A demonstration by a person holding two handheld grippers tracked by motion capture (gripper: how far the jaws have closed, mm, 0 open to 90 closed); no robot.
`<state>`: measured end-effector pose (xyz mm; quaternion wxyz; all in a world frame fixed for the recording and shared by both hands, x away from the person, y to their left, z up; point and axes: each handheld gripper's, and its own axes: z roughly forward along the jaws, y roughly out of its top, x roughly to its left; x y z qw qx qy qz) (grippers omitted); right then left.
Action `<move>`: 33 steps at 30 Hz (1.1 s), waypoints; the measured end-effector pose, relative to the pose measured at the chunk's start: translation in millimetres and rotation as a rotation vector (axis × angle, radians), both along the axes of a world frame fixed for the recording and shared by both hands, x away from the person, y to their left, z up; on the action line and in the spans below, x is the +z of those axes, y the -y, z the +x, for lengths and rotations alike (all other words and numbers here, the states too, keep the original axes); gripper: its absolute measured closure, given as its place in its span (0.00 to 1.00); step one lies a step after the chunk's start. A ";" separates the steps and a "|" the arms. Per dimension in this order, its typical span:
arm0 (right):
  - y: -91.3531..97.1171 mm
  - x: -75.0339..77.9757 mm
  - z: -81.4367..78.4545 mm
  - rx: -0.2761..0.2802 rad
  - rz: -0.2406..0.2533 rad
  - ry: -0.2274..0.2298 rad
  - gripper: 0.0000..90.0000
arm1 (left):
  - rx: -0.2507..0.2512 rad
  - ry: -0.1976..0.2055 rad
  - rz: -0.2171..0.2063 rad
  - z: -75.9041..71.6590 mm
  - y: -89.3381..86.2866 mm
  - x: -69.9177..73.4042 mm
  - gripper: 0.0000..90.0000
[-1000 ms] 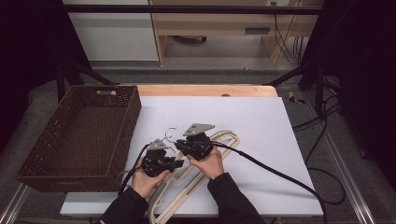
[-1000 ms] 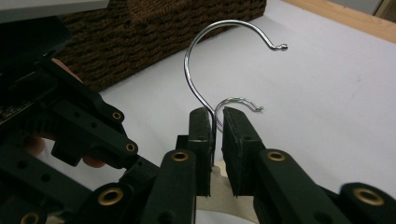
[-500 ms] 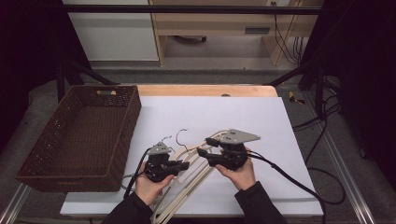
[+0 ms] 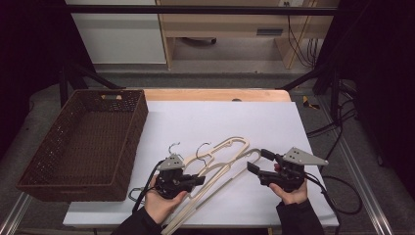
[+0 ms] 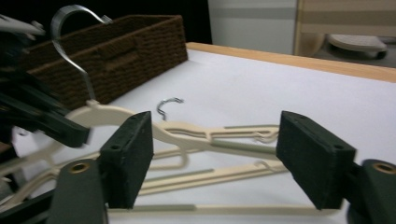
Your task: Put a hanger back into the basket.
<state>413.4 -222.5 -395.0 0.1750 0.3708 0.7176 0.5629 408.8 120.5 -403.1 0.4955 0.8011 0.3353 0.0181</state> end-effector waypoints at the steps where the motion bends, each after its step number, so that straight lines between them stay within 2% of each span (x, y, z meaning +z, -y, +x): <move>1: 1.9 0.0 0.1 -0.003 -0.006 0.009 0.25 | -0.007 0.011 -0.003 -1.5 -1.3 2.9 0.95; 5: 8.6 2.8 0.1 -0.027 -0.017 0.028 0.14 | -0.015 0.051 -0.012 -6.8 -8.2 14.4 0.95; 12: 19.1 6.3 -2.2 -0.063 -0.002 0.054 0.10 | -0.006 0.095 -0.013 -9.7 -21.8 30.5 0.95; 17: 25.9 4.3 -1.9 -0.095 0.000 0.037 0.09 | 0.019 0.120 -0.031 -11.1 -36.0 45.8 0.95; 19: 27.6 4.0 -2.1 -0.102 -0.020 0.047 0.09 | 0.028 0.139 -0.040 -12.7 -42.7 55.5 0.95; 28: 30.2 2.1 -2.0 -0.107 -0.022 0.039 0.08 | 0.063 0.237 -0.034 -9.8 -67.5 113.2 0.95; 33: 30.7 2.4 -2.2 -0.112 -0.021 0.036 0.08 | 0.066 0.254 -0.037 0.1 -80.1 135.0 0.95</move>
